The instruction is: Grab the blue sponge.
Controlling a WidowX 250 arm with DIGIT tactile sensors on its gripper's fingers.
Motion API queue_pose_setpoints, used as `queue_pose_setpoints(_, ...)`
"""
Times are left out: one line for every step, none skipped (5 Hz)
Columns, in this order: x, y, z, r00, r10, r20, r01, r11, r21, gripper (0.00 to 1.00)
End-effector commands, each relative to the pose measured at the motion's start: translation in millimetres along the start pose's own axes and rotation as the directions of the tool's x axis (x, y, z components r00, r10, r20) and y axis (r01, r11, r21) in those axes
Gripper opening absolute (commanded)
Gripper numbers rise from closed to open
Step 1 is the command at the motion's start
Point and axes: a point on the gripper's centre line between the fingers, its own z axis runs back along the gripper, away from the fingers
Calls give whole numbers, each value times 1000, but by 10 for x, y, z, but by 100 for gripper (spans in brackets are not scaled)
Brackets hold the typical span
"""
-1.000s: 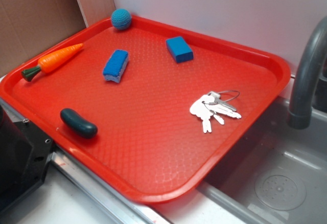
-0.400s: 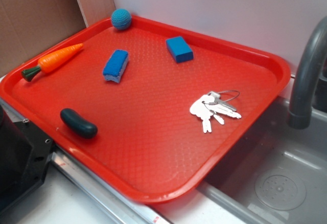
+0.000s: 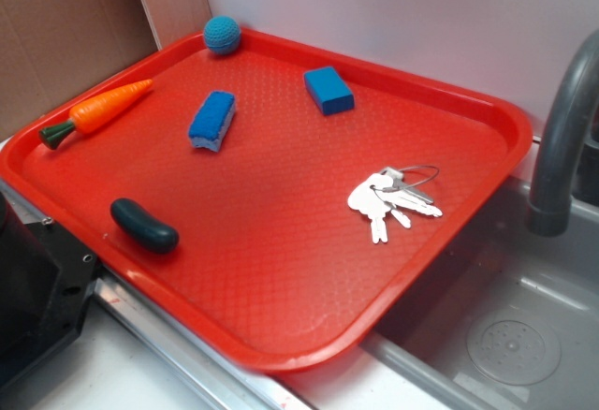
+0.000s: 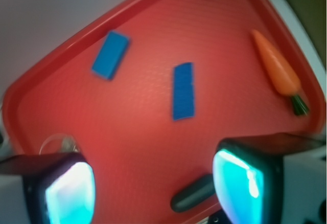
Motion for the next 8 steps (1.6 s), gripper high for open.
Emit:
queue_pose_setpoints(10, 32, 13, 1000, -17, 6, 17, 1000, 16, 100)
queue_pose_setpoints(10, 32, 13, 1000, -17, 6, 17, 1000, 16, 100)
queue_pose_setpoints(287, -13, 373, 966, 25, 256, -19, 999, -28, 100)
queue_pose_setpoints(685, -253, 655, 942, 86, 324, -54, 993, -108, 100)
queue_pose_setpoints(895, -313, 359, 952, 135, 274, -131, 991, -35, 100)
queue_pose_setpoints(775, -187, -171, 987, 97, 130, -112, 987, 118, 100)
queue_pose_setpoints(529, 92, -631, 994, 109, 4, -108, 976, 191, 100)
queue_pose_setpoints(380, 421, -781, 996, 76, -43, -64, 970, 234, 100)
